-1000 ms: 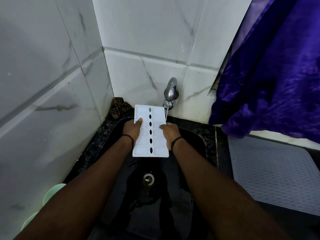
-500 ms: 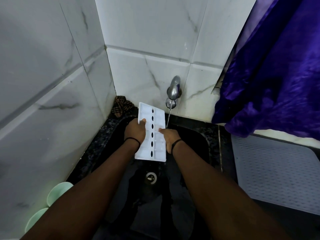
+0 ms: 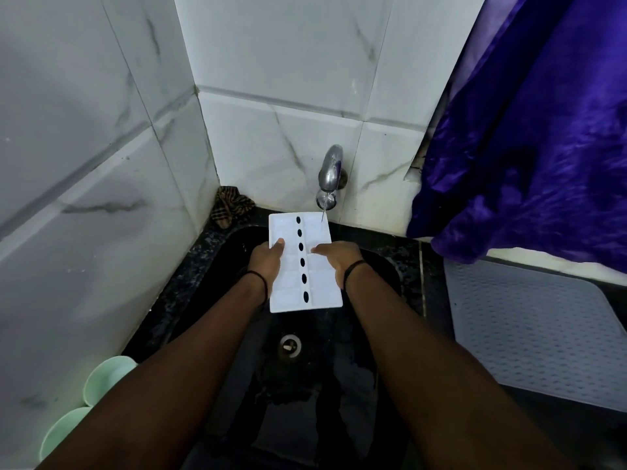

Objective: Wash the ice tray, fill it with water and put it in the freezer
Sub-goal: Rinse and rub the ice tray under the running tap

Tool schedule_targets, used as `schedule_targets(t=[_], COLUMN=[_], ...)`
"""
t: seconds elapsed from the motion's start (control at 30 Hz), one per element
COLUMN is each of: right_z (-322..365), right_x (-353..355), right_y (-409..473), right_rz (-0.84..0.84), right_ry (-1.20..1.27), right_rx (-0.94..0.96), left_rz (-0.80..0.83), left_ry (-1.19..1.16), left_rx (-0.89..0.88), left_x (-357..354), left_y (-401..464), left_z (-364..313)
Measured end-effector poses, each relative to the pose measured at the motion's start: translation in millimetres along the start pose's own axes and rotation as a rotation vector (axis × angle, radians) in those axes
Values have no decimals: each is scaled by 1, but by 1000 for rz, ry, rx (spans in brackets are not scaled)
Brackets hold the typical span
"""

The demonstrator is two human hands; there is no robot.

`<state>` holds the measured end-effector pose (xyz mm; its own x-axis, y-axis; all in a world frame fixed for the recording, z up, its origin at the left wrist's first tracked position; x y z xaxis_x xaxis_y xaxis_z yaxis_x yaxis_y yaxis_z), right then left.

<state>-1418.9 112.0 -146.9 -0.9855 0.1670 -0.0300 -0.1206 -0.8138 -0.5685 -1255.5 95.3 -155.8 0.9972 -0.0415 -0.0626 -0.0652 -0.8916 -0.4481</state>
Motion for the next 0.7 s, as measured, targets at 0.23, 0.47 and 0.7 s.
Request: schedule_targets(t=[0.23,0.47,0.7], right_z=[18,3,-1], right_x=[7,-15,-19], right_y=[-3,2,1], right_rz=[-274,77,90], right_ry=[-497,20,187], right_rx=[228,115,53], left_rz=[-5,-62,-89], left_ry=[-41,116,227], left_rx=[-14,-189,-288], left_x=[5,16,13], left_y=[-2,-4,-7], left_z=[2,-19,-26])
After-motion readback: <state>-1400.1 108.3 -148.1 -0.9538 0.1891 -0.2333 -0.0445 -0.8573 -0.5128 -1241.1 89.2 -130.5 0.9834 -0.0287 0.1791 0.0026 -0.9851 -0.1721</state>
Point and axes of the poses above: each hand's wrist, its own y-axis towards the middle knuckle, its own x-axis out of the back of the hand, z = x × y, the point moved 7 cm from there along y, towards the middle knuckle, and after that the axes turned 8 degrees about z, right-handed, at the moved point
